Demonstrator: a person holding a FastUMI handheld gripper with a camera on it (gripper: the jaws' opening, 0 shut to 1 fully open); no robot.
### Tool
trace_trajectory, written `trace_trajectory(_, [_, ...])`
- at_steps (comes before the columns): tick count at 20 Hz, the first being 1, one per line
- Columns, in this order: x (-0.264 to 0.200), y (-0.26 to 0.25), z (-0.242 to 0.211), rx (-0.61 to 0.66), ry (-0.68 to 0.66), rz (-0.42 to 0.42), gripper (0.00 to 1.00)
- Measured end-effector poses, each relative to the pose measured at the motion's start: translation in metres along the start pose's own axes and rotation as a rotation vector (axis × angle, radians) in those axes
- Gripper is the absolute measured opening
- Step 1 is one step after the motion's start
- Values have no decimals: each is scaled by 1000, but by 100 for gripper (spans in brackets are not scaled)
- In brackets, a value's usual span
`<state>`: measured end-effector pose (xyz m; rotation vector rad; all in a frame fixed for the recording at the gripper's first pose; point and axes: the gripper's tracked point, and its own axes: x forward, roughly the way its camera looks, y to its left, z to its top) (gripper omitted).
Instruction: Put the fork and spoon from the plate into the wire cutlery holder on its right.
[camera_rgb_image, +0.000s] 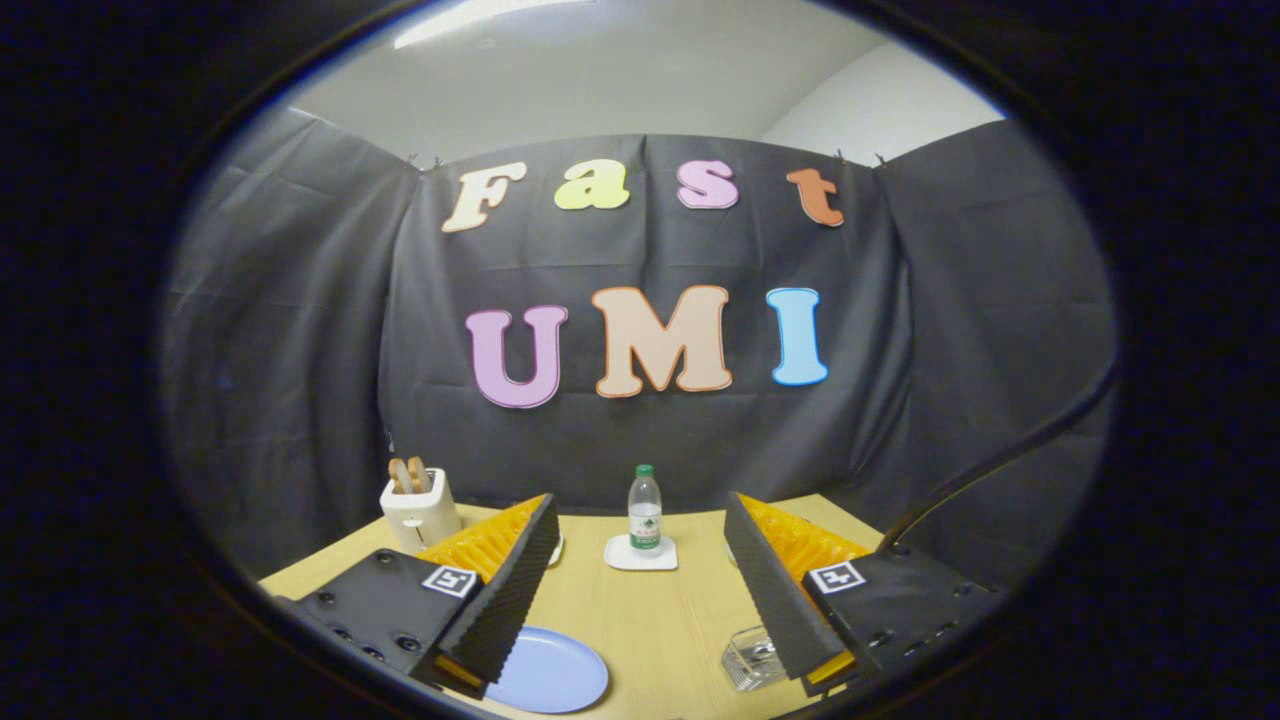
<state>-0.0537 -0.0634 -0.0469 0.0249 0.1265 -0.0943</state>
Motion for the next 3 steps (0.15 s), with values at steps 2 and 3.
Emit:
trace_trajectory(2, [0, 5, 5, -7, -12, 5, 100])
trace_trajectory(3, [0, 10, 5, -6, -13, 11, 100])
